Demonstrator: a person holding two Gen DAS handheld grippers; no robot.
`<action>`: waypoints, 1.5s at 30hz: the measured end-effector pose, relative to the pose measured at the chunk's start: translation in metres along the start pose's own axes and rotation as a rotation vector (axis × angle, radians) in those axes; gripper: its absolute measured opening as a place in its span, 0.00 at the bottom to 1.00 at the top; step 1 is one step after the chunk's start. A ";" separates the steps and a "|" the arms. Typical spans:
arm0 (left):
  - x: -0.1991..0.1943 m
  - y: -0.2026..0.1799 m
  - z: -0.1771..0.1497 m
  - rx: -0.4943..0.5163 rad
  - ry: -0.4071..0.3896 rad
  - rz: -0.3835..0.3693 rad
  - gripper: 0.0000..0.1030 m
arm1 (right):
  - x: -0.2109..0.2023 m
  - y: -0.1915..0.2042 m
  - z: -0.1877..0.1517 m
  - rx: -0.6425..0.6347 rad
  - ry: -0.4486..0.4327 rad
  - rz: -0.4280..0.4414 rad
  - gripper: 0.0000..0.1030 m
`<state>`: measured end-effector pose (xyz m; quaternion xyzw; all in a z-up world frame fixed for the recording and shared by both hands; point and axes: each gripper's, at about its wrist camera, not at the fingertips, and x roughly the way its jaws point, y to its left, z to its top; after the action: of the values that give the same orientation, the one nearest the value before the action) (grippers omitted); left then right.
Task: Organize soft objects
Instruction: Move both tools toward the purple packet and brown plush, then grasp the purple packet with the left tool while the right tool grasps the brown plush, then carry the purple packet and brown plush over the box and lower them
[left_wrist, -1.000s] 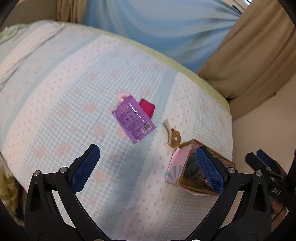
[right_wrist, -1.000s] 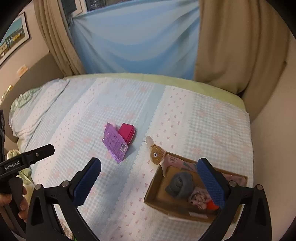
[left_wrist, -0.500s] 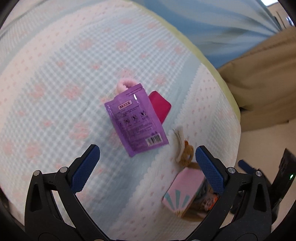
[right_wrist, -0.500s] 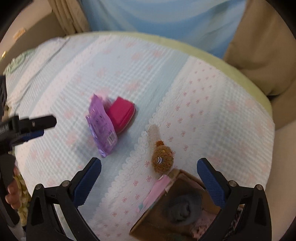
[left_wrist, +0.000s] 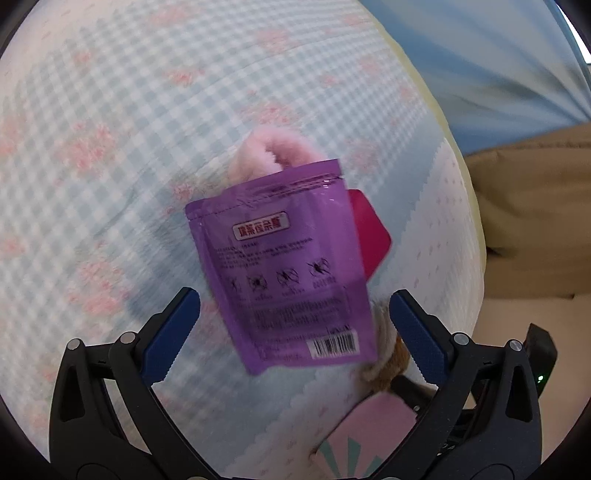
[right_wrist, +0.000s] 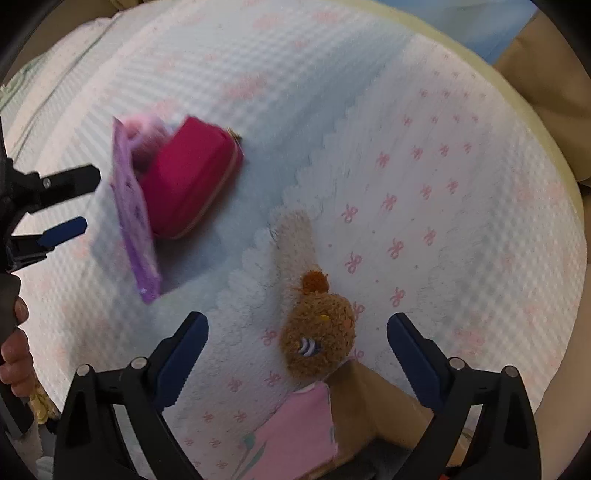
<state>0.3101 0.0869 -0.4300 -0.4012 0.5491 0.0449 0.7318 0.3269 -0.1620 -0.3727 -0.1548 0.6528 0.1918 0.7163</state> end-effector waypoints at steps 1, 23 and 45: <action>0.004 0.001 0.000 -0.004 0.000 -0.002 0.98 | 0.007 -0.001 0.001 -0.001 0.018 0.001 0.94; 0.037 0.010 0.000 -0.022 0.007 -0.007 0.46 | 0.049 -0.014 0.011 0.093 0.121 -0.025 0.34; -0.077 -0.022 -0.001 0.072 -0.094 -0.034 0.41 | -0.082 -0.027 -0.013 0.212 -0.101 0.034 0.32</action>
<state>0.2901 0.1004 -0.3533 -0.3813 0.5084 0.0317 0.7715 0.3224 -0.1975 -0.2929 -0.0574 0.6348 0.1413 0.7575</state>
